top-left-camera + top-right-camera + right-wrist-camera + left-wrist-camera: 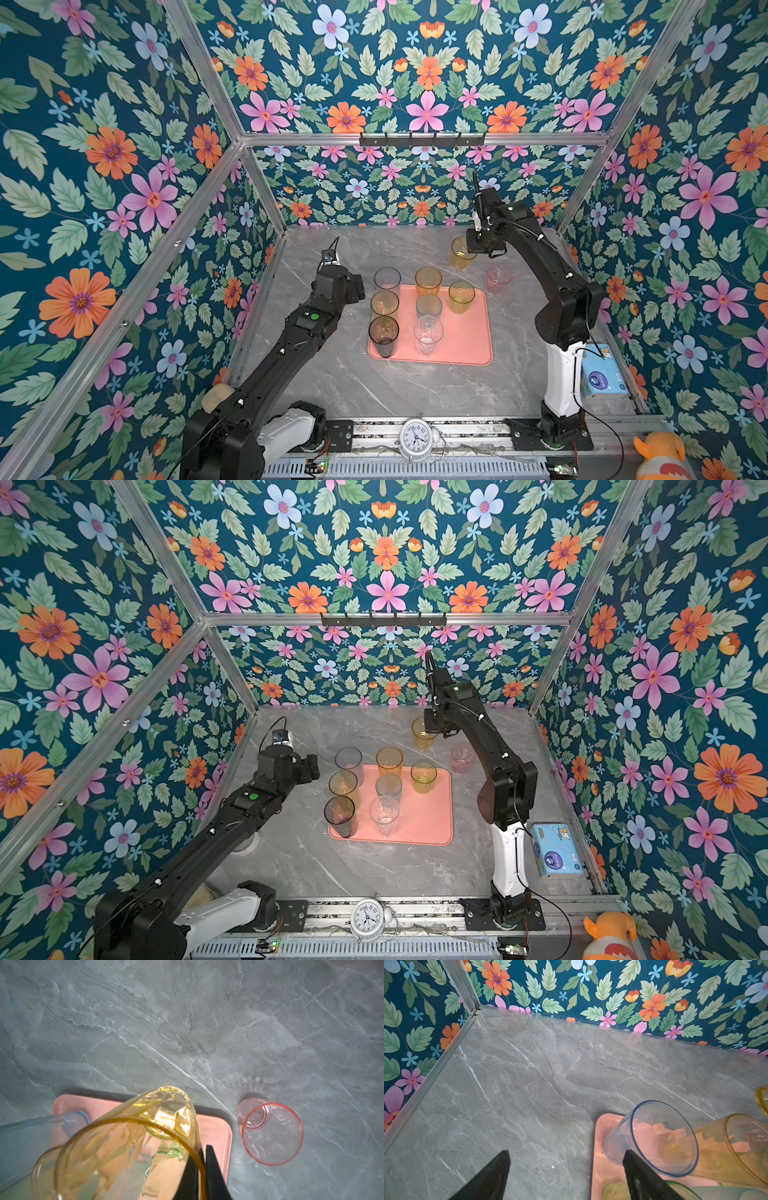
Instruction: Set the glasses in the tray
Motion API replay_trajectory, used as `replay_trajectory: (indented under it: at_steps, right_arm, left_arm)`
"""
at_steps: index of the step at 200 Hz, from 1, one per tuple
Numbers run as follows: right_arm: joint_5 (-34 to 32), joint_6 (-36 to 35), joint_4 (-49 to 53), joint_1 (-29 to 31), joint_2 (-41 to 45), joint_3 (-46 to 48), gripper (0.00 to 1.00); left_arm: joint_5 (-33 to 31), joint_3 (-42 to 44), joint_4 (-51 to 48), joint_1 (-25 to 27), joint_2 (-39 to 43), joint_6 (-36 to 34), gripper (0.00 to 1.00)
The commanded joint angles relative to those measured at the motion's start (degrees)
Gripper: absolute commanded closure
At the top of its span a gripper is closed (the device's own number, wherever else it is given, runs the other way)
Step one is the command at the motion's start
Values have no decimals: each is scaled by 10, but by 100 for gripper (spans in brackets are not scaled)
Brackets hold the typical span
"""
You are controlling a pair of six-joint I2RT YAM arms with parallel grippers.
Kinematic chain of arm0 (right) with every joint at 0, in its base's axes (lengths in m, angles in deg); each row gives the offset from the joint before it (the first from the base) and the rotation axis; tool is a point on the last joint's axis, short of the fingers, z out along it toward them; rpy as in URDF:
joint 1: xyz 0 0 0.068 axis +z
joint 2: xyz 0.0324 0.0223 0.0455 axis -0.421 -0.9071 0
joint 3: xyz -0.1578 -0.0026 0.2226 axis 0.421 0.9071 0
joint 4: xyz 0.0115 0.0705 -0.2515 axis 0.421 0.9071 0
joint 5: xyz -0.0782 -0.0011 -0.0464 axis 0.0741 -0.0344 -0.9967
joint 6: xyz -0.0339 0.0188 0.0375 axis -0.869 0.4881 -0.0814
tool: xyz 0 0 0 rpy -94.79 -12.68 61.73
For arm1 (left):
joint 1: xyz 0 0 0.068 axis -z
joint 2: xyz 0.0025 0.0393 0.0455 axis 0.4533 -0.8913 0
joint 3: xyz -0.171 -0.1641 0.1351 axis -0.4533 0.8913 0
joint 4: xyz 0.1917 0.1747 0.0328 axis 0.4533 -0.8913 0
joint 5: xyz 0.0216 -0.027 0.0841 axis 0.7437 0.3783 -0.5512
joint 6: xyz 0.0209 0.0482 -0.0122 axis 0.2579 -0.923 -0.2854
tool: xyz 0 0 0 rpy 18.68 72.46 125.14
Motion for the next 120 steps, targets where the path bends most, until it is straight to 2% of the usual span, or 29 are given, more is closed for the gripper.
replay_trajectory:
  at_steps: [1, 43, 120]
  right_arm:
    - [-11, -2, 26, 0, 25, 1, 97]
    - [-12, 1, 37, 1, 80, 33, 97]
    - [4, 21, 3, 12, 198, 180, 98]
  left_arm:
    - [0, 2, 0, -1, 2, 2, 12]
    - [4, 4, 5, 0, -1, 2, 12]
    - [11, 11, 9, -1, 1, 5, 12]
